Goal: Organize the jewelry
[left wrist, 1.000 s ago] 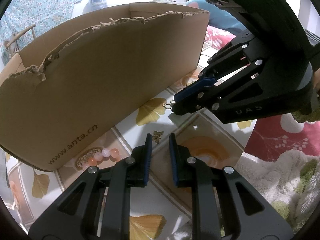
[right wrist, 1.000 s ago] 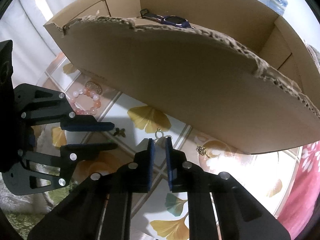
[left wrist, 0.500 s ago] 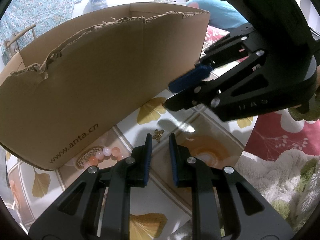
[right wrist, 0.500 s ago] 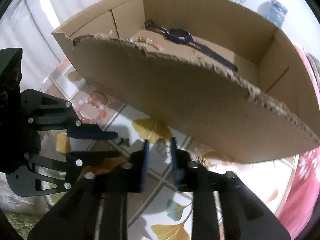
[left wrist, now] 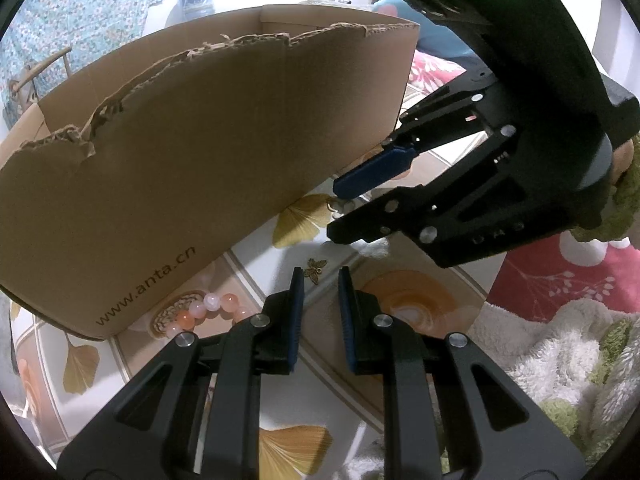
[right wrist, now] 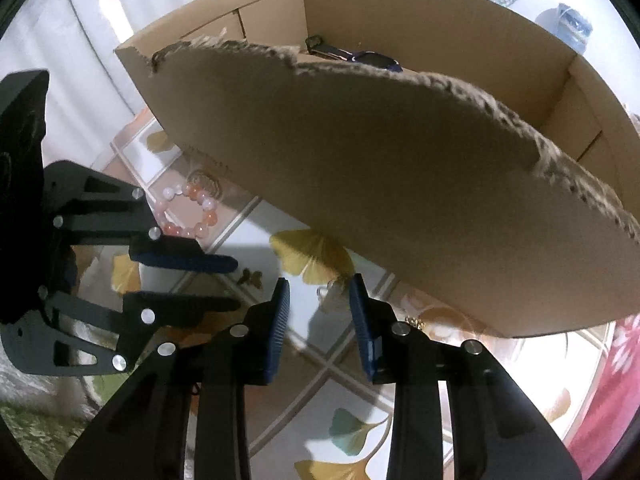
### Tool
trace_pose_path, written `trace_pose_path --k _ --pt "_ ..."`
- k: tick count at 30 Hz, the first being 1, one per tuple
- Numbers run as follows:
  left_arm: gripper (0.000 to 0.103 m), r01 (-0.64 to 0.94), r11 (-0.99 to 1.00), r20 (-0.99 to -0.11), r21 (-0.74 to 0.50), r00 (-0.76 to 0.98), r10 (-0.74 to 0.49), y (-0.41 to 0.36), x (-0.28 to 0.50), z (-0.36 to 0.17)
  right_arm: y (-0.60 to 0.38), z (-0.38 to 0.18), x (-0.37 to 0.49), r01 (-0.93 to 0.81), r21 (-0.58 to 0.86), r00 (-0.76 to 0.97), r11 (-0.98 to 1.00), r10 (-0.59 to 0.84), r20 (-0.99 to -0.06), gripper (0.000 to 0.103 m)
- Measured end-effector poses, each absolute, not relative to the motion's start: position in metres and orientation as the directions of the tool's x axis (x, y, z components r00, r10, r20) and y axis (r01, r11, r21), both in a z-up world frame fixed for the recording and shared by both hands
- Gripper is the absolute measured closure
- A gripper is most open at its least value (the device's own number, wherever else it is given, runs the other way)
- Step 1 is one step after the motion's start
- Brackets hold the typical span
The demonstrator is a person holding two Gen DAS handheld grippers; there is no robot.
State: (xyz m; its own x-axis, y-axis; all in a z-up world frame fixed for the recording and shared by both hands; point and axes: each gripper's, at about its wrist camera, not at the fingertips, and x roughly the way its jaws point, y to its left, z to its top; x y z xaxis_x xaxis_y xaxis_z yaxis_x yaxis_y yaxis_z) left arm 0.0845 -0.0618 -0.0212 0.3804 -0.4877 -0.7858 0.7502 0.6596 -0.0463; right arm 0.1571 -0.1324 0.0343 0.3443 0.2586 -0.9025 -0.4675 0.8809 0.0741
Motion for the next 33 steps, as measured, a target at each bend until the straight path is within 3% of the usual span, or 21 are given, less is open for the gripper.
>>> trace_pose_path --k 14,20,22,33 --pt "0.086 0.751 0.659 -0.787 -0.043 0.381 -0.485 -0.0643 0.0851 -0.0207 -0.1341 0.0357 0.1612 -0.394 0.106 0.336 0.913 0.251 -0.908 0.08" --pt "0.086 0.752 0.658 -0.787 -0.043 0.38 -0.486 -0.0652 0.0842 -0.0212 -0.1268 0.0347 0.1541 -0.383 0.054 0.358 0.922 0.203 -0.911 0.081" --pt "0.086 0.752 0.658 -0.787 -0.043 0.38 -0.486 -0.0655 0.0841 -0.0212 -0.1274 0.034 0.1548 -0.373 0.061 0.359 0.926 0.205 -0.91 0.089" --pt "0.086 0.752 0.658 -0.788 -0.041 0.38 -0.484 -0.0656 0.0837 -0.0213 -0.131 0.0313 0.1532 -0.356 0.08 0.37 0.931 0.219 -0.903 0.09"
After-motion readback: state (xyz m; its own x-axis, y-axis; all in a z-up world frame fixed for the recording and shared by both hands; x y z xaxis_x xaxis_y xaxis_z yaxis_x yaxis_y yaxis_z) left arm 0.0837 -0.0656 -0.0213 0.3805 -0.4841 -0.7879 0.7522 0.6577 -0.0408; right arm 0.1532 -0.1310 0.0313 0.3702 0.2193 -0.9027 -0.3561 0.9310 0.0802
